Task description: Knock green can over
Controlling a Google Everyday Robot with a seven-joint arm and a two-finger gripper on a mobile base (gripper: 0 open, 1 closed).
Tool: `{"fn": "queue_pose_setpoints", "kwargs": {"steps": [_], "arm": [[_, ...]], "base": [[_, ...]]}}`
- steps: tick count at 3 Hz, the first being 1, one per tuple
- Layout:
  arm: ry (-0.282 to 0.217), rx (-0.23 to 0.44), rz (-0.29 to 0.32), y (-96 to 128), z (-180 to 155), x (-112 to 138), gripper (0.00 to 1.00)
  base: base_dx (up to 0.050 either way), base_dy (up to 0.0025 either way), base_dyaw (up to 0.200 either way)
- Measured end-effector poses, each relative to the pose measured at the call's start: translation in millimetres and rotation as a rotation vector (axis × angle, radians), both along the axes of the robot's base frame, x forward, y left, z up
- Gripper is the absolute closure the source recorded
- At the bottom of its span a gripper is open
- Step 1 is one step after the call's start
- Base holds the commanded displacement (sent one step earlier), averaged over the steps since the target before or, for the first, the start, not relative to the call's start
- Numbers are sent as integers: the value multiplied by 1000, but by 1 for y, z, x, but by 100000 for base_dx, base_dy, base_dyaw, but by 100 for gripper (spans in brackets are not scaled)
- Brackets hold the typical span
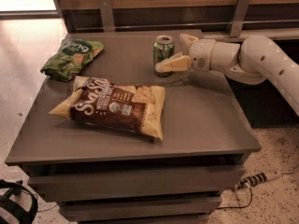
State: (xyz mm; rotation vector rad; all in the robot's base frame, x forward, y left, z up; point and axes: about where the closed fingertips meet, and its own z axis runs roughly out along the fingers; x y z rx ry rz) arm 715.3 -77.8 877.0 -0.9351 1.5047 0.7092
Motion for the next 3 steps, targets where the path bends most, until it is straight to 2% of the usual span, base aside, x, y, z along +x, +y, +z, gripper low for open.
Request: {"fn": "queue_pose_setpoints", "kwargs": {"steps": [1,2,3], "arm": [[1,10,-1,4,-4,1,0],[1,11,4,7,-4,1,16],[2,12,8,10,-4,1,39]], "base": [[0,0,0],[0,0,0],[0,0,0]]}}
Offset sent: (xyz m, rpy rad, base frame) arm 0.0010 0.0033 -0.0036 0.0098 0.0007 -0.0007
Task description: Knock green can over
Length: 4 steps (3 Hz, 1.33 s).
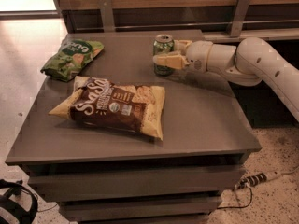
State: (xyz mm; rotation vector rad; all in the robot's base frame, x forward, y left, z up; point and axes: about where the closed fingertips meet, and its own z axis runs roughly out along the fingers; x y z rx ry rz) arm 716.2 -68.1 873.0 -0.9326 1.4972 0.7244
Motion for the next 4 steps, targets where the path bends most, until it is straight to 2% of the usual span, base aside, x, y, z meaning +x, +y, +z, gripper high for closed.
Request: {"fn": "queue_pose_setpoints", "kwargs": {"steps": [2,3,4], "arm": [[1,1,10,6,0,0,87],[1,2,14,9,0,0,100],[7,-10,16,10,0,-1,100]], "base": [[0,0,0],[0,0,0],[0,0,0]]}}
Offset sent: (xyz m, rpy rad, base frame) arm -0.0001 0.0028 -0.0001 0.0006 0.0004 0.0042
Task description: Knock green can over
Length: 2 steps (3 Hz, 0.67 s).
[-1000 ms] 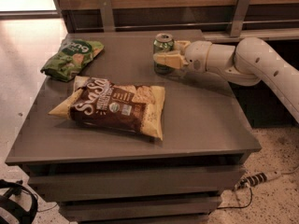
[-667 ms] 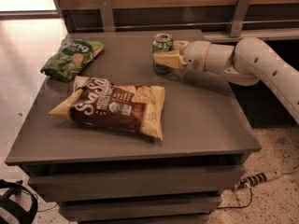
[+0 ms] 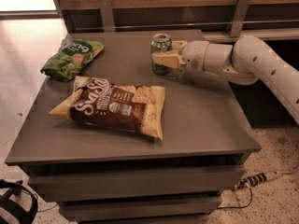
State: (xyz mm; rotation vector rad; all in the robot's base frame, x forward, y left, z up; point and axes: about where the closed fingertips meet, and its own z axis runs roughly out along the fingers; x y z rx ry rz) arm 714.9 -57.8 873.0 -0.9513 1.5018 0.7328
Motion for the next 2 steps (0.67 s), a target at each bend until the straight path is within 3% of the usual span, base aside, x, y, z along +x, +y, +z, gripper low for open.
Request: {"fn": "queue_pose_setpoints", "kwargs": {"steps": [2], "arm": [[9,-166,-43,-48,27,-3,100]], "base": [[0,0,0]]}}
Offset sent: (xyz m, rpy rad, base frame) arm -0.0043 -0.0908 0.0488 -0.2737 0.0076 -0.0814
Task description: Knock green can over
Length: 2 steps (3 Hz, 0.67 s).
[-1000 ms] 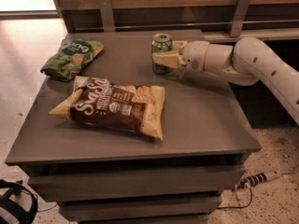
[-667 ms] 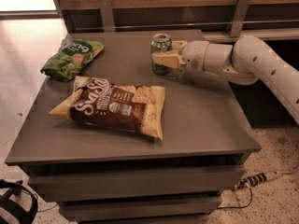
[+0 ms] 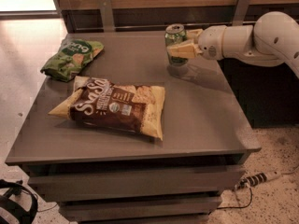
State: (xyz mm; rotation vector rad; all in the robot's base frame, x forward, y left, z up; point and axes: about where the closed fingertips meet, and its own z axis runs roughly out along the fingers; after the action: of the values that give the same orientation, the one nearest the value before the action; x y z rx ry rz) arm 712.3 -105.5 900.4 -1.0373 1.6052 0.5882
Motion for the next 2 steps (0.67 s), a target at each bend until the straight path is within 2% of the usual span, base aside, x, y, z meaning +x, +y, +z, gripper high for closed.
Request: {"fn": "queue_pose_setpoints", "kwargs": {"steps": [1,2], "arm": [[10,-89,6,-12,9,1,100],[8,-219,33,-10,12,2,100]], "base": [[0,0,0],[0,0,0]]}}
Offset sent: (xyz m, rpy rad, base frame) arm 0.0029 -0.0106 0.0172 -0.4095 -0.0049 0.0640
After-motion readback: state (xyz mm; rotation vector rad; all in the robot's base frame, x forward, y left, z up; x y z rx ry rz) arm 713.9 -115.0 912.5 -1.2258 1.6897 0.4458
